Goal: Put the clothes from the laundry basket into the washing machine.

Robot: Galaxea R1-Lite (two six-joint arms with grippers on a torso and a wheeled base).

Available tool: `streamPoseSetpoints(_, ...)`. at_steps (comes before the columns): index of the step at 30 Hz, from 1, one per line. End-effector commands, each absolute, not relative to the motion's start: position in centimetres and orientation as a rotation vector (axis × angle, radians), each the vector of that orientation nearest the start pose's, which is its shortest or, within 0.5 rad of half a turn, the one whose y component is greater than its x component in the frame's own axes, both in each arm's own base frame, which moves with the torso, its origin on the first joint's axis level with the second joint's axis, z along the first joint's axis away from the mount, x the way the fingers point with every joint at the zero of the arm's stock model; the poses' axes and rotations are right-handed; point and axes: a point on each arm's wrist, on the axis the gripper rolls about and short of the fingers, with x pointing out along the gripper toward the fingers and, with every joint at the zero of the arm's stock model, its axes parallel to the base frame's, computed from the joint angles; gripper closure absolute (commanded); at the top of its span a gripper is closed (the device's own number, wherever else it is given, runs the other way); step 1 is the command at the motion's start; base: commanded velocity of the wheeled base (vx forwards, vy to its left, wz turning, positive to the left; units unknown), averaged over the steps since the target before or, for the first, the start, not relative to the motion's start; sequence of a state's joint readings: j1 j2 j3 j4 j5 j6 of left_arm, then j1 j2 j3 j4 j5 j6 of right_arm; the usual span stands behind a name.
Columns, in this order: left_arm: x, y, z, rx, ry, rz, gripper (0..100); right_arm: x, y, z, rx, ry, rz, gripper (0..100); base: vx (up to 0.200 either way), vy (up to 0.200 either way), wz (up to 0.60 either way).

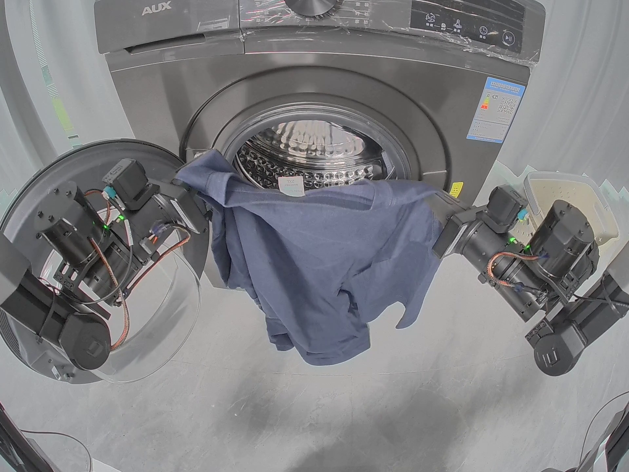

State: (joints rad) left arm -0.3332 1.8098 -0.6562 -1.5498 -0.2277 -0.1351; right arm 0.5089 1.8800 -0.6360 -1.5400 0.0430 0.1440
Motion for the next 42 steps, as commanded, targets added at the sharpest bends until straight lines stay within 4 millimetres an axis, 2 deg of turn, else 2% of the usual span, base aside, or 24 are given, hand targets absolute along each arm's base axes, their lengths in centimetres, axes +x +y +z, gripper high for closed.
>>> streamPoseSetpoints(1, 28.0, -10.1, 21.2, -0.153, -0.397, -0.571, 100, 26.8, 15.1, 19.1, 0.217, -0.306, 0.572, 100, 0.000, 0.000, 0.00)
streamPoseSetpoints(6, 28.1, -10.0, 20.9, -0.151, -0.387, -0.561, 100, 27.0, 14.4, 19.4, 0.200, -0.320, 0.549, 100, 0.000, 0.000, 0.00)
streamPoseSetpoints(26, 28.3, -10.1, 20.7, -0.149, -0.378, -0.563, 100, 27.2, 14.0, 19.8, 0.191, -0.339, 0.537, 100, 0.000, 0.000, 0.00)
streamPoseSetpoints(36, 29.1, -11.4, 18.4, -0.138, -0.304, -0.591, 100, 27.1, 14.5, 19.5, 0.194, -0.326, 0.554, 100, 0.000, 0.000, 0.00)
streamPoseSetpoints(42, 29.7, -12.1, 17.0, -0.101, -0.268, -0.570, 100, 26.8, 15.3, 18.0, 0.192, -0.266, 0.582, 100, 0.000, 0.000, 0.00)
